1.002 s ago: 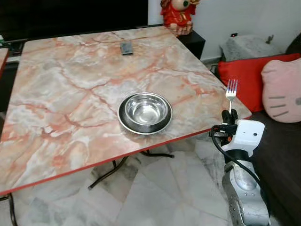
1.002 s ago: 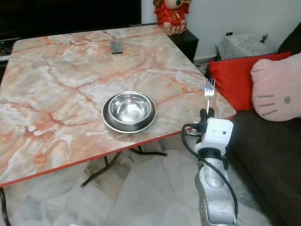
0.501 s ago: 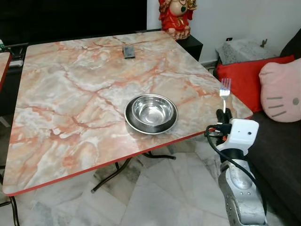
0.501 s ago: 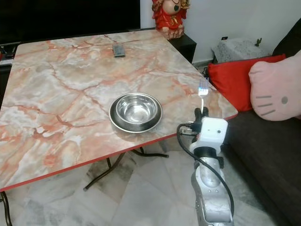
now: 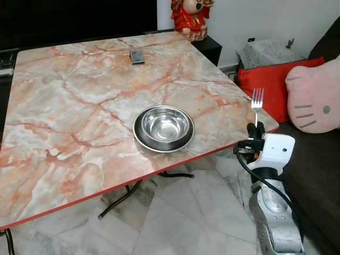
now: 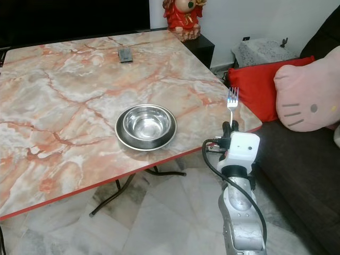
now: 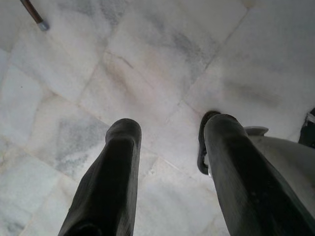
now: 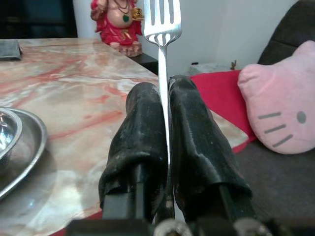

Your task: Setting the table

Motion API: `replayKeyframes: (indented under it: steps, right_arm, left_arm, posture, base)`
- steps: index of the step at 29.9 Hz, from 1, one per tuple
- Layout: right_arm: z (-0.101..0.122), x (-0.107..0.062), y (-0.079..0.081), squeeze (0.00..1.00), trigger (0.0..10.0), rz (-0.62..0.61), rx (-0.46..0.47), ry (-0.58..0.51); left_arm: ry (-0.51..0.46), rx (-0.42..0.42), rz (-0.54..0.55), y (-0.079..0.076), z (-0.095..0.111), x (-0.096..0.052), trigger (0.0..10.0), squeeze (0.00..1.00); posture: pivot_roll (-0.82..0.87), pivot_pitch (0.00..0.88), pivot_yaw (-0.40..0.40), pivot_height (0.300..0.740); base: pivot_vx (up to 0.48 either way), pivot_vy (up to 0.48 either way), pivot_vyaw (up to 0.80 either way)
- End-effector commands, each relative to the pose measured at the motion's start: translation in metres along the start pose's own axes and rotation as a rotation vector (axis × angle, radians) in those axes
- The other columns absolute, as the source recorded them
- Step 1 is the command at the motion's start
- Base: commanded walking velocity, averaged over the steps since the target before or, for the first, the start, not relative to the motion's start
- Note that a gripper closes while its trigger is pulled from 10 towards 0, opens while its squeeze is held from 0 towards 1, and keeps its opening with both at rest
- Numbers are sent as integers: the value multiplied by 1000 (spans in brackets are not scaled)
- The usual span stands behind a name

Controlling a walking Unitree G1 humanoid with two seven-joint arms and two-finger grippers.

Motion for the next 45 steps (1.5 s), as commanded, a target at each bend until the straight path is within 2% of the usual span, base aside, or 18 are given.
replayKeyframes:
  steps: [1, 5, 8, 21, 30, 33, 34, 37, 38, 39, 42, 43, 45]
  right_arm:
    - [0, 1, 0, 0, 10000, 0, 5, -1]
    - [0, 1, 0, 0, 10000, 4, 5, 0]
    - [0, 1, -1, 0, 10000, 3, 2, 1]
    - [0, 1, 0, 0, 10000, 8, 7, 4]
    - [6, 9, -4, 0, 10000, 8, -21, -12]
    - [13, 15, -12, 0, 10000, -14, -33, -30]
    - [23, 25, -30, 0, 10000, -52, -73, -37]
    - [33, 35, -45, 0, 10000, -70, -143, -31]
    - [34, 41, -60, 0, 10000, -86, -218, 14]
    - [34, 41, -60, 0, 10000, -86, -218, 14]
    - [30, 46, -84, 0, 10000, -96, -279, 93]
    - [19, 43, -101, 0, 10000, -80, -325, 188]
    - [16, 42, -103, 0, 10000, -75, -319, 204]
  left_arm:
    - [37, 11, -19, -2, -13, -2, 10000, 0]
    - [22, 49, -53, -10, -11, -3, 10000, 0]
    - [12, 45, -59, -16, -7, -2, 10000, 0]
    - [6, 58, -64, -18, -4, -1, 10000, 0]
    - [-1, 77, -84, -22, -3, -1, 10000, 0]
    - [-2, 79, -87, -23, -3, -1, 10000, 0]
    - [-2, 84, -92, -25, -3, -1, 10000, 0]
    - [-3, 93, -97, -26, -2, -1, 10000, 0]
    - [-4, 95, -99, -26, -2, -1, 10000, 0]
    - [-4, 95, -99, -26, -2, -1, 10000, 0]
    - [-4, 97, -103, -27, -2, -1, 10000, 0]
    - [-6, 102, -108, -28, -1, -1, 10000, 0]
    - [-6, 103, -109, -28, -1, -1, 10000, 0]
  posture:
    - [-47, 143, -37, 740]
    - [-49, 144, -39, 740]
    - [-50, 145, -41, 740]
    - [-48, 146, -40, 740]
    - [-50, 148, -39, 740]
    - [-49, 149, -39, 740]
    - [-51, 150, -36, 740]
    - [-49, 150, -35, 740]
    - [-51, 150, -35, 740]
    - [-51, 150, -35, 740]
    - [-53, 150, -35, 740]
    - [-56, 151, -33, 740]
    - [-55, 151, -31, 740]
  base:
    - [304, 0, 0]
    - [304, 0, 0]
    - [267, 0, 0]
    - [294, 0, 0]
    - [0, 0, 0]
    - [0, 0, 0]
    - [0, 0, 0]
    - [0, 0, 0]
    - [0, 0, 0]
    - [0, 0, 0]
    - [0, 0, 0]
    - [0, 0, 0]
    - [0, 0, 0]
Point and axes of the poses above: a point about 5 cm out from each wrist's last joint towards the gripper, its own x axis pointing out of the wrist towards the gripper, its own z axis along the axis of the wrist's last joint, y = z × x, the point moved 6 cm from there along x, pointing out of the wrist towards the gripper, and after that the axes turned 11 degrees about x, right-handed, at the moved point
